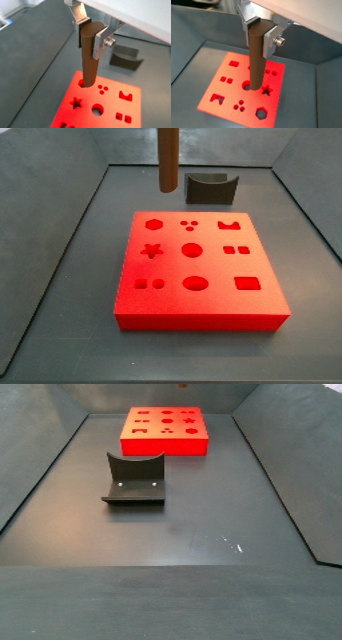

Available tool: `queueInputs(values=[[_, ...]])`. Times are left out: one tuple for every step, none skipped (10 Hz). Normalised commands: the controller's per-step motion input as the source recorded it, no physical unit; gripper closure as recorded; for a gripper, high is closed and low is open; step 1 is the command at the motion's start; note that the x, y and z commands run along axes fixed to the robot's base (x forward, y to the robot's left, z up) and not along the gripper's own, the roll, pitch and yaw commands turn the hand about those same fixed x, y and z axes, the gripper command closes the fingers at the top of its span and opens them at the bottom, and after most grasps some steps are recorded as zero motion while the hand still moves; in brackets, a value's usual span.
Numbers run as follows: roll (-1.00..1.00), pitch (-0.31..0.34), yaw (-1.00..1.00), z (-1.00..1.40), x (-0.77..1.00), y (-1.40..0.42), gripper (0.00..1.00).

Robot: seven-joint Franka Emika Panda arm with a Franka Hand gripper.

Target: Insert the oval object.

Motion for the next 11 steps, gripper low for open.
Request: queueInputs(values=[[-0.01, 0.000, -1.00, -0.02, 0.00, -0.01, 1.00], [-0.02, 0.000, -1.00, 0.00, 0.00, -0.02, 1.00], [-0.15, 0.011, -0.73, 0.11, 0.08, -0.33, 1.00], [-0.23, 0.037, -0.36, 0.04, 0.08, -0.58, 1.00], [-0.22, 0.014, -0.26, 0.00, 0.13, -0.61, 1.00], [-0.11, 0.000, -0.28, -0.25, 0.18, -0.63, 1.00], [-0.05, -0.034, -0.49, -0.40, 0.01, -0.54, 1.00], [-0.02, -0.094, -0.80, -0.50, -0.02, -0.29, 1.00], [-0.02, -0.096, -0.87, -0.51, -0.02, -0.21, 1.00], [0.00, -0.011, -0.96, -0.56, 0.00, -0.12, 1.00], [0.00, 0.000, -1.00, -0.64, 0.00, -0.01, 1.00]])
